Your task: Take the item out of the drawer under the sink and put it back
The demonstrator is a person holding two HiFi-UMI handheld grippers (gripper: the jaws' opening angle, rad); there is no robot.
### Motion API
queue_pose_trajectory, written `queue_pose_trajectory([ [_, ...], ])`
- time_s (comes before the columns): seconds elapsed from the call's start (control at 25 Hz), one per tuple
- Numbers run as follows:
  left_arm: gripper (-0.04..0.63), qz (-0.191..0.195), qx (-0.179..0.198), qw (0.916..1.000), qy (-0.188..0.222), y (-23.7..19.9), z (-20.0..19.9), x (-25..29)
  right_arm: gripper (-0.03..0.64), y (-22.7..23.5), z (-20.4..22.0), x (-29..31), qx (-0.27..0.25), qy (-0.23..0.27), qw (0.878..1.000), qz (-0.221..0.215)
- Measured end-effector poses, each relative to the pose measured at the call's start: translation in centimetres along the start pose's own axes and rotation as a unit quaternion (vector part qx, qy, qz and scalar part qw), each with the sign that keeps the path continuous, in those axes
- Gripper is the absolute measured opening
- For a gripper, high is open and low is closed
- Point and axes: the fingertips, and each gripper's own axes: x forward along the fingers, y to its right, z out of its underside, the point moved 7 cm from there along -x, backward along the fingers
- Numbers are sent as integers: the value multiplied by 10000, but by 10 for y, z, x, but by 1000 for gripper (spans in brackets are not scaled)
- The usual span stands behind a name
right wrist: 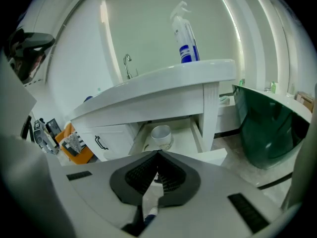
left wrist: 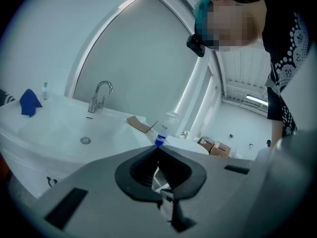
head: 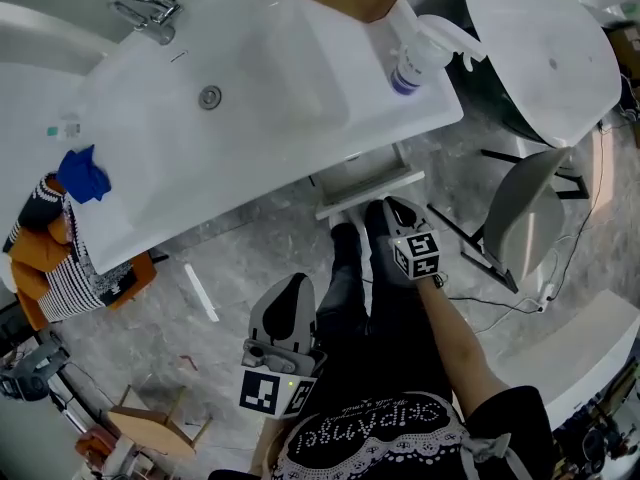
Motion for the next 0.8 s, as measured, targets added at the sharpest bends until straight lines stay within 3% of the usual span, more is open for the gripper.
queue_pose_trajectory([
  [0.8,5,-81,388,9979,502,3,-39,-16,18,-38,-110,-73,-116,1262,9912,-371],
])
